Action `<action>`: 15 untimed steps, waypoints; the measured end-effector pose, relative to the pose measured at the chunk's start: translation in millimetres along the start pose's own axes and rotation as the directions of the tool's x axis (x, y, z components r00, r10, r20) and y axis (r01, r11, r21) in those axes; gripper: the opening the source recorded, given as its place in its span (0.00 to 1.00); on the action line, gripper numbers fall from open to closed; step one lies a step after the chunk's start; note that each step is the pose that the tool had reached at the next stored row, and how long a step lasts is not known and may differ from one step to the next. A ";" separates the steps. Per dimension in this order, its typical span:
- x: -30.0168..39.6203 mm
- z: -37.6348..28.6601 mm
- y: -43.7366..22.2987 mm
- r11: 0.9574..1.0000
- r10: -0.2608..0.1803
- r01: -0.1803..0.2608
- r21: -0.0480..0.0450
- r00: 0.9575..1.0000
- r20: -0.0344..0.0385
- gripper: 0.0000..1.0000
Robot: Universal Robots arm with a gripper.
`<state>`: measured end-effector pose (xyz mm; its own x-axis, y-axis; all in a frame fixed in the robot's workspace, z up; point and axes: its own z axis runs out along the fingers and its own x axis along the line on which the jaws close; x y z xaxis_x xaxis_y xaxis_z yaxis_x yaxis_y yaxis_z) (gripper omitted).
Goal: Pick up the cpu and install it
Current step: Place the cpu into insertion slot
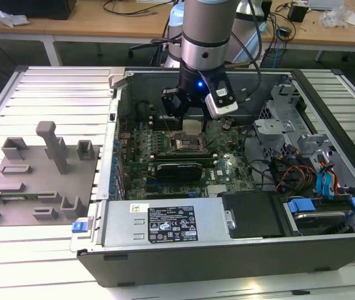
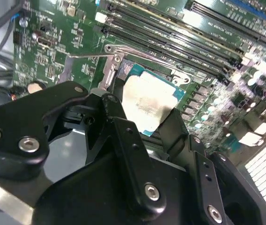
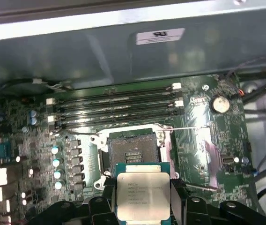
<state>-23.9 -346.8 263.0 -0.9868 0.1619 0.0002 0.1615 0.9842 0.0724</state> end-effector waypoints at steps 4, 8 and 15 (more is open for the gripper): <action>0.0 0.4 0.0 0.996 0.087 -0.087 0.000 0.996 0.006 0.55; 0.0 0.7 0.0 0.987 0.162 -0.162 -0.001 0.987 0.012 0.55; 0.0 1.4 -0.1 0.950 0.313 -0.313 -0.004 0.950 0.023 0.55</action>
<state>-23.9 -346.7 261.6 -0.8863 0.4630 0.0002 0.4618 0.8840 0.0726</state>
